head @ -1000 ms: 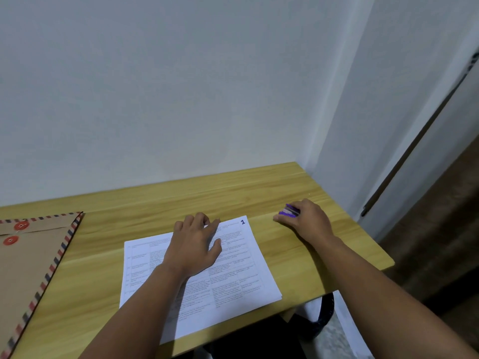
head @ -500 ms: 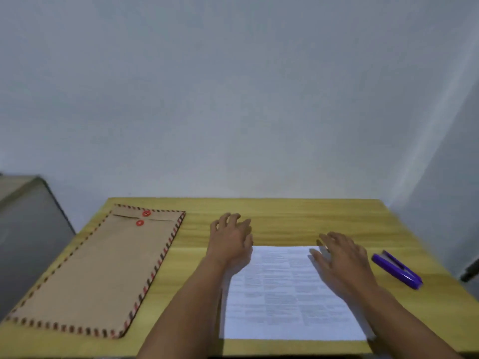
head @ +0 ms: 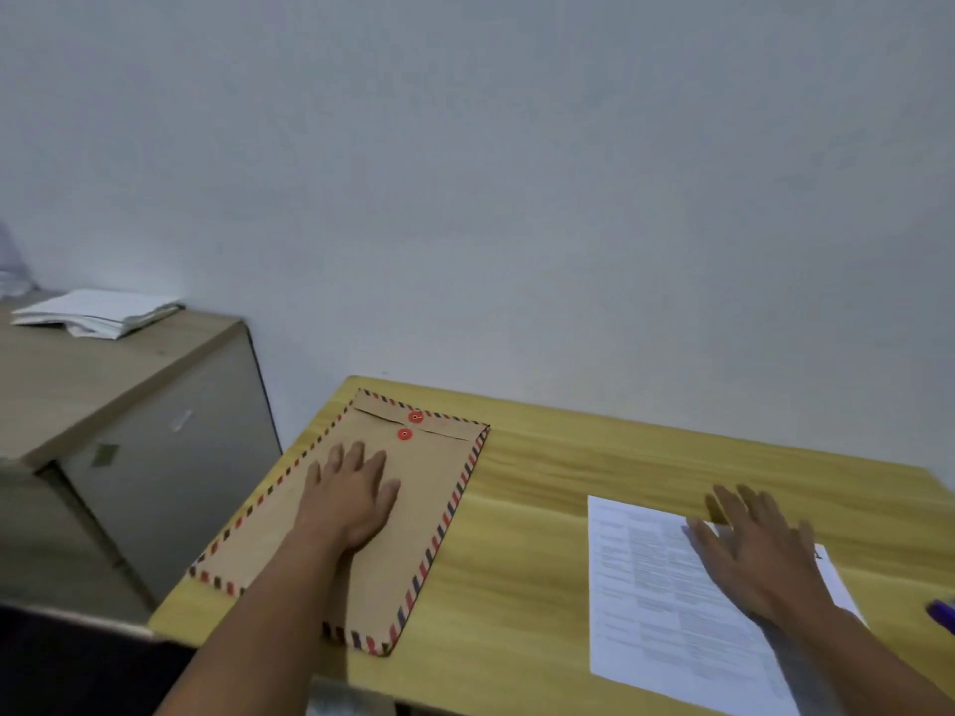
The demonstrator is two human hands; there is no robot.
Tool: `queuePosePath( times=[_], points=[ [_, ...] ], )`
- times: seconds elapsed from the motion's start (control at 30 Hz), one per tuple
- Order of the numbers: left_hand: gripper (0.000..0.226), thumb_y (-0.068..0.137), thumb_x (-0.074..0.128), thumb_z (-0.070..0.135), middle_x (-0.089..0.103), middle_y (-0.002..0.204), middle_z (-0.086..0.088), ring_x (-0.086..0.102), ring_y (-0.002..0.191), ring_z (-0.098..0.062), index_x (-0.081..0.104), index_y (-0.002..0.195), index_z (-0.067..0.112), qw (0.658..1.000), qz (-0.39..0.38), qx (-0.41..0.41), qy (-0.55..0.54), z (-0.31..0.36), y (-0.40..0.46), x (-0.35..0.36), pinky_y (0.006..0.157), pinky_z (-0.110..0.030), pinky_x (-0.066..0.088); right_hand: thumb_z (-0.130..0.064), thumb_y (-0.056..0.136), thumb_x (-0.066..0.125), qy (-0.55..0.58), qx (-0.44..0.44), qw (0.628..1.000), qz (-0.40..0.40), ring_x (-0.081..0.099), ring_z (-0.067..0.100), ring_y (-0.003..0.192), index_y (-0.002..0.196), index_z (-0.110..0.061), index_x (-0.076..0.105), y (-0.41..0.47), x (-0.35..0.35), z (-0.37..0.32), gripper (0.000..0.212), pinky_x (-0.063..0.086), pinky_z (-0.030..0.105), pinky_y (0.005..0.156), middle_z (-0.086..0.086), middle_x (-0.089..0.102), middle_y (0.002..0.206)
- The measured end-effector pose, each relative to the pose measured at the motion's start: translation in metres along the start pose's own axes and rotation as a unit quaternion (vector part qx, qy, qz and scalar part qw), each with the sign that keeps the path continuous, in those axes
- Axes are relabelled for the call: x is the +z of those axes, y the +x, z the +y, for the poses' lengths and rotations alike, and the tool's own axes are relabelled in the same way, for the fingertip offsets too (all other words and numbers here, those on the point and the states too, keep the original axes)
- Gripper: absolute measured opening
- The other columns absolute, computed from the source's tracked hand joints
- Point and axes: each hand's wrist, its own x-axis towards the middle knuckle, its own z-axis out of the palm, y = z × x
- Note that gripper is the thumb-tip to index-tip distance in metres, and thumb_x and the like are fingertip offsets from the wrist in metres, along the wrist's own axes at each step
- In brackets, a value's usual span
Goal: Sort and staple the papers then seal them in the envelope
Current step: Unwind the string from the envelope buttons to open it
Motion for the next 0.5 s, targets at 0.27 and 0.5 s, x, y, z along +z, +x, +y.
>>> queuePosePath(
  times=[0.27,0.5],
  points=[
    [0.062,0.104,0.014,0.055,0.001,0.172,-0.005,-0.006,0.157,-0.032,0.011,0.162,0.034,0.998,0.011,-0.054,-0.02,0.022,-0.017,0.013,0.124,-0.057,-0.005,-0.052,0.105,0.045,0.162,-0.196,0.965,-0.069,0.024,0.02,0.157,0.159,-0.023,0.04,0.005,0.003,-0.185,0.061,0.021,0.036,0.124,0.004,0.032,0.168],
    [0.06,0.105,0.023,0.04,-0.004,0.172,-0.008,-0.011,0.156,-0.035,0.01,0.163,0.029,0.997,-0.024,-0.045,-0.054,0.076,-0.051,0.019,0.125,-0.054,-0.001,-0.058,0.106,0.032,0.119,-0.215,0.957,-0.156,0.005,0.024,0.161,0.165,-0.019,0.02,-0.039,0.021,-0.231,0.072,0.007,0.049,0.129,0.007,0.014,0.174]
  ],
)
